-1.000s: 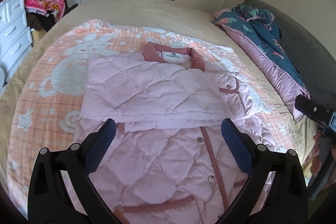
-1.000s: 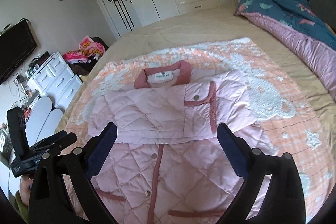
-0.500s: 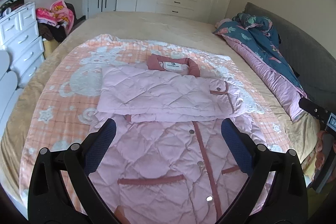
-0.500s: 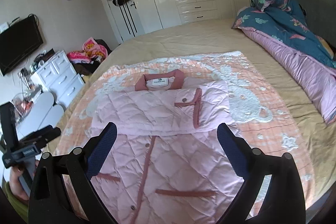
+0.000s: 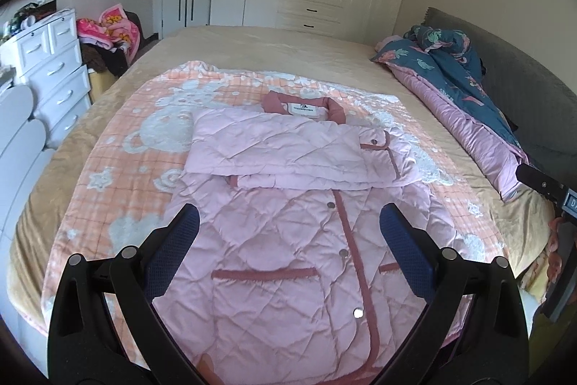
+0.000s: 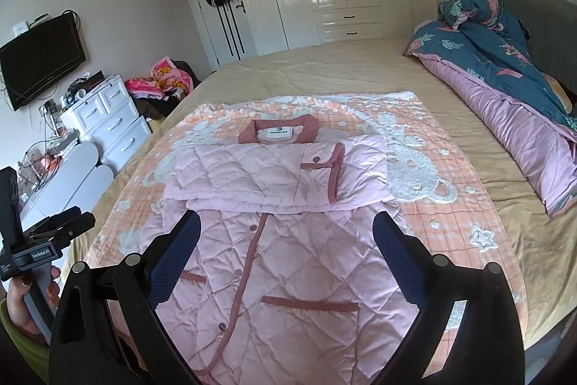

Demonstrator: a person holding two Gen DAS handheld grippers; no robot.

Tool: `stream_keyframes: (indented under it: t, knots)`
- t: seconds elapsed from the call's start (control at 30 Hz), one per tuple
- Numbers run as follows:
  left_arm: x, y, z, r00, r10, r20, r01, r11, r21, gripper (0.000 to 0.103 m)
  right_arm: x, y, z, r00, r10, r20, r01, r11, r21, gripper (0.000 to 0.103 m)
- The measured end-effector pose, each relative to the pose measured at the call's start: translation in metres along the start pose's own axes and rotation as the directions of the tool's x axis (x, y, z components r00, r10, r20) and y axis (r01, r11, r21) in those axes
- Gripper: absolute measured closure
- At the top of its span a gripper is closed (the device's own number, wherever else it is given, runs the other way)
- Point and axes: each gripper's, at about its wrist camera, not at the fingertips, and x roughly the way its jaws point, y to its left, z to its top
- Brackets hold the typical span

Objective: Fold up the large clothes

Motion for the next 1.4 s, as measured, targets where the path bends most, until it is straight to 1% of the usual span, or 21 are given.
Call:
stream_keyframes:
  t: [0.3,0.6,0.83,1.07,1.4]
  knots:
    - [-0.019,0.000,-0.022,1.000,0.025,0.013,-0.025,1.000,-0.001,0.009,-0.013,-0.002,-0.019,1.000,0.005,-0.001,-0.006,1.000,-0.005,0.007]
    - [-0.025,-0.003,-0.044,0.999,0.047,0.007,-0.047,0.999,0.014,0.009,-0.021,-0.012,-0.044,1.000,0.000,-0.016,0.000,1.000,0.003,0.007]
    - [-0.022,0.004,-0.062,0.998,0.061,-0.015,-0.061,0.998,0.002,0.009,-0.021,-0.022,-0.063,0.999,-0.011,-0.039,0.012,1.000,0.015,0.007]
    - [-0.019,0.010,-0.076,0.996,0.080,-0.037,-0.080,0.997,0.009,0.009,-0.016,-0.028,-0.080,0.997,-0.019,-0.070,0.020,1.000,0.012,0.007]
    - [-0.003,0.027,-0.098,0.990,0.108,-0.090,-0.108,0.994,0.004,0.009,0.001,-0.039,-0.110,0.989,-0.043,-0.140,0.045,0.999,0.014,0.007]
